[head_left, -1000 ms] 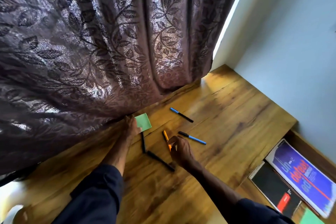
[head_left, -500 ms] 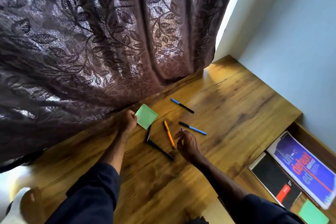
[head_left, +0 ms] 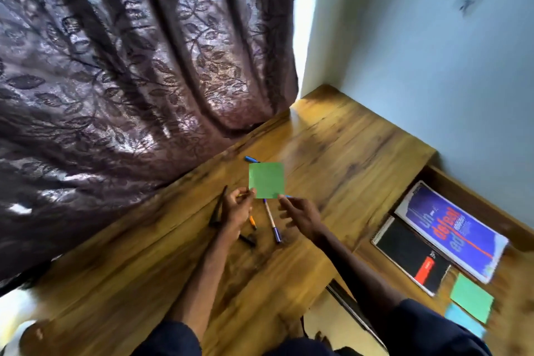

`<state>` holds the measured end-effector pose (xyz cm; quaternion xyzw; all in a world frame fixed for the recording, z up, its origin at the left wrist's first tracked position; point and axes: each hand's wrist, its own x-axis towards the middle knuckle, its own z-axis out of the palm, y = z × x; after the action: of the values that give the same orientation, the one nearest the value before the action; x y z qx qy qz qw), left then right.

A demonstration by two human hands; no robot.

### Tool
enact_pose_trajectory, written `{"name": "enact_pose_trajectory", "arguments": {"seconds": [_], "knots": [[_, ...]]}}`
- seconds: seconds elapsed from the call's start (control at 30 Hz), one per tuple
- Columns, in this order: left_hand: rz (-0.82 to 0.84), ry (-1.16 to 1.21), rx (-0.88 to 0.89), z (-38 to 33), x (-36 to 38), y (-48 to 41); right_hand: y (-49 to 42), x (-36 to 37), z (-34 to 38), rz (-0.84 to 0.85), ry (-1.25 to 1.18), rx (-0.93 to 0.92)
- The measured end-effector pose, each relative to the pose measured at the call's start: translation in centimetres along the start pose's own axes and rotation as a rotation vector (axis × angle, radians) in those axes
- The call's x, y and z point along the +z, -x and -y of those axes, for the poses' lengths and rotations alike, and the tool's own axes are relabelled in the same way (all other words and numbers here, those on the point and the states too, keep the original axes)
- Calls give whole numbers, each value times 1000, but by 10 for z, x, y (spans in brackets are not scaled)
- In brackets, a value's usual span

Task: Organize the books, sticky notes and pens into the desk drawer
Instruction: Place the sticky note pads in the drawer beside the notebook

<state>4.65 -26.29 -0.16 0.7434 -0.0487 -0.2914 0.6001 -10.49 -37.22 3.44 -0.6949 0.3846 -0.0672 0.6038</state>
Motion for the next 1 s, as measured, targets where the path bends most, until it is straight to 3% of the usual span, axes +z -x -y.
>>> {"name": "enact_pose_trajectory", "arguments": {"seconds": [0.07, 0.17, 0.43, 0.7, 0.87, 1.0], "knots": [[82, -5, 9, -3, 36, 14, 13, -28, 1, -73, -210, 22], [208, -65, 37, -4, 86, 36, 36, -75, -9, -191, -329, 5], [532, -402, 133, 5, 214, 99, 101, -192, -92, -542, -404, 51], [864, -581, 205, 30, 326, 178, 189, -275, -191, -832, -401, 269], [927, -669, 150, 52, 374, 215, 228, -305, -222, -905, -500, 347], [920, -696, 105, 66, 398, 231, 245, -322, -240, -791, -681, 375]]}}
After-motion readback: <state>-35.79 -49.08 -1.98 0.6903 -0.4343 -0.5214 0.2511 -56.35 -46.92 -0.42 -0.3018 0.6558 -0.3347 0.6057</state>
